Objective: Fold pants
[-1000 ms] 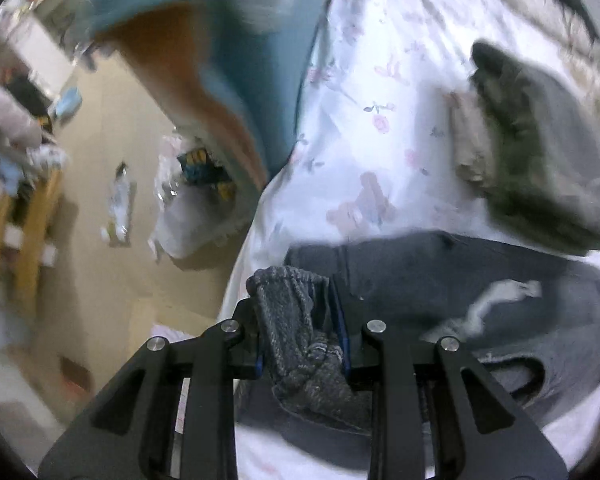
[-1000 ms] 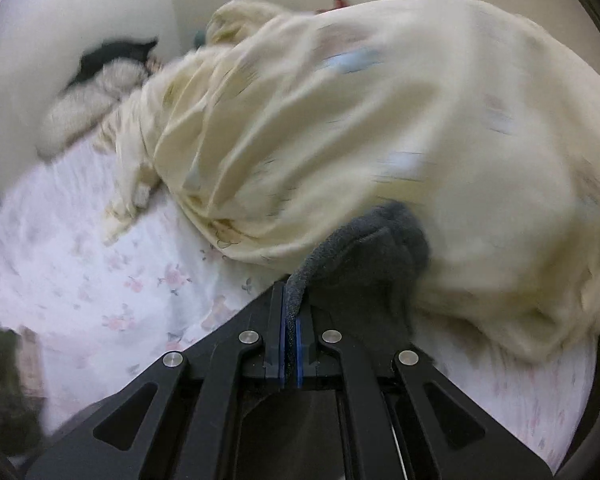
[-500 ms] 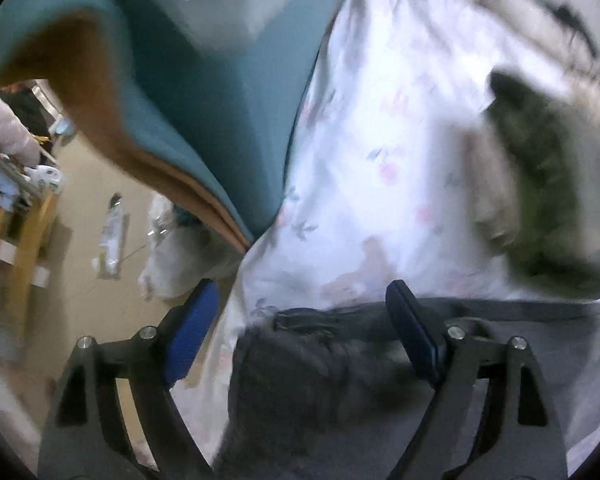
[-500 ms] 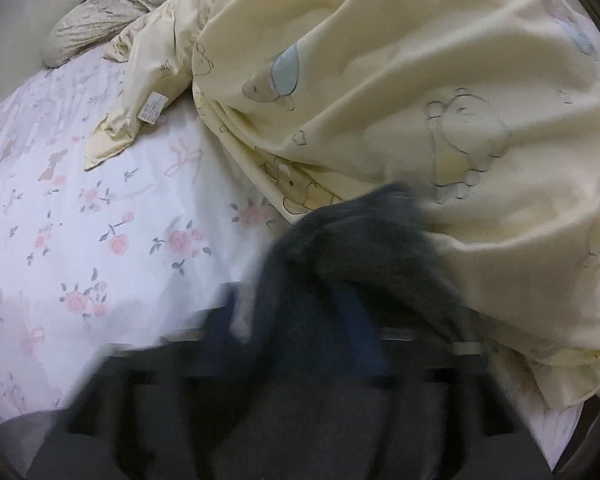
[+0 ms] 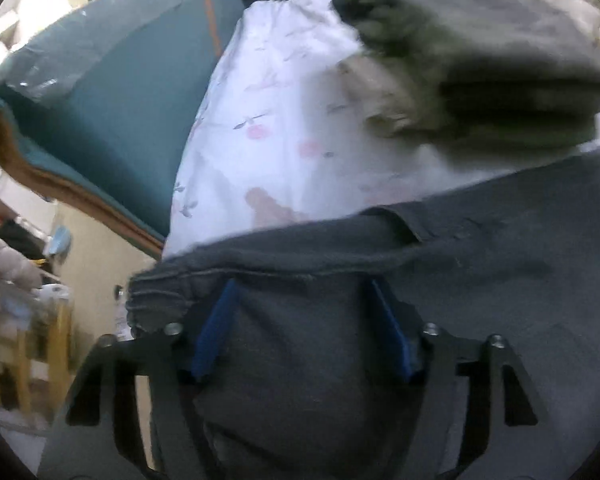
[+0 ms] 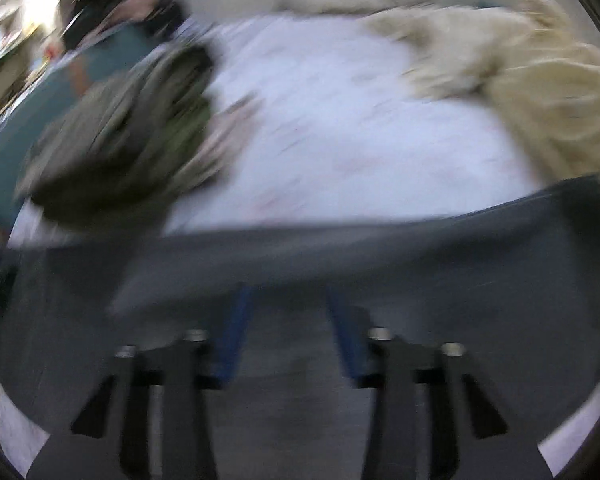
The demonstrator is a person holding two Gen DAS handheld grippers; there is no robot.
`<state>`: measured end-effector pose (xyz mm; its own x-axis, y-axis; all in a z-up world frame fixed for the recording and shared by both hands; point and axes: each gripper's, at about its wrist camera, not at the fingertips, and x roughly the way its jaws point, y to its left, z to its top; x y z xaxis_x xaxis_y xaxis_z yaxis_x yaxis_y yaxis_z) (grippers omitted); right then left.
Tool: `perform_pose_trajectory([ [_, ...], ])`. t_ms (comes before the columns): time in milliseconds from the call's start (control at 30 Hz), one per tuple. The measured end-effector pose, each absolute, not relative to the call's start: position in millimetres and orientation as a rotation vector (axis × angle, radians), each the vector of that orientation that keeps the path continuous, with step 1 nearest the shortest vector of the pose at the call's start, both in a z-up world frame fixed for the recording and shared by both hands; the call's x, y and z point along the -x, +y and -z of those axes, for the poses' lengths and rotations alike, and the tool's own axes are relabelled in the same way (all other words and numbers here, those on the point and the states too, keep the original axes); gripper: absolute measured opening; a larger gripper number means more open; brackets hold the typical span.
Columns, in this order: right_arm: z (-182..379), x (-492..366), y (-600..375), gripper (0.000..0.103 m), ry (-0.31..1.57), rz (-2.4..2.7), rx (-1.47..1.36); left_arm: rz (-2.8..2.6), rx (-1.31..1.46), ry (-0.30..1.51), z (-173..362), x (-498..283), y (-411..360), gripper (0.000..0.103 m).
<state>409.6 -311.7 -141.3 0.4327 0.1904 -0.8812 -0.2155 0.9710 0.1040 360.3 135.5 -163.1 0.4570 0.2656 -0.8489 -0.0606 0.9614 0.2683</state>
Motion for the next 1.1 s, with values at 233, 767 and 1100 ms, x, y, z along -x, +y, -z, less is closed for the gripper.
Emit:
perform_pose_trajectory([
  [233, 174, -437, -314, 0.033, 1.121, -0.097, -0.125, -0.270, -0.188, 1.101, 164, -383, 126, 0.059],
  [767, 141, -304, -703, 0.055, 0.842, 0.485, -0.703, -0.093, -0.094, 1.126, 182, -340, 108, 0.078],
  [1100, 150, -319, -689, 0.003, 0.808, 0.323, -0.721, -0.076, -0.037, 1.146, 182, -332, 108, 0.078],
])
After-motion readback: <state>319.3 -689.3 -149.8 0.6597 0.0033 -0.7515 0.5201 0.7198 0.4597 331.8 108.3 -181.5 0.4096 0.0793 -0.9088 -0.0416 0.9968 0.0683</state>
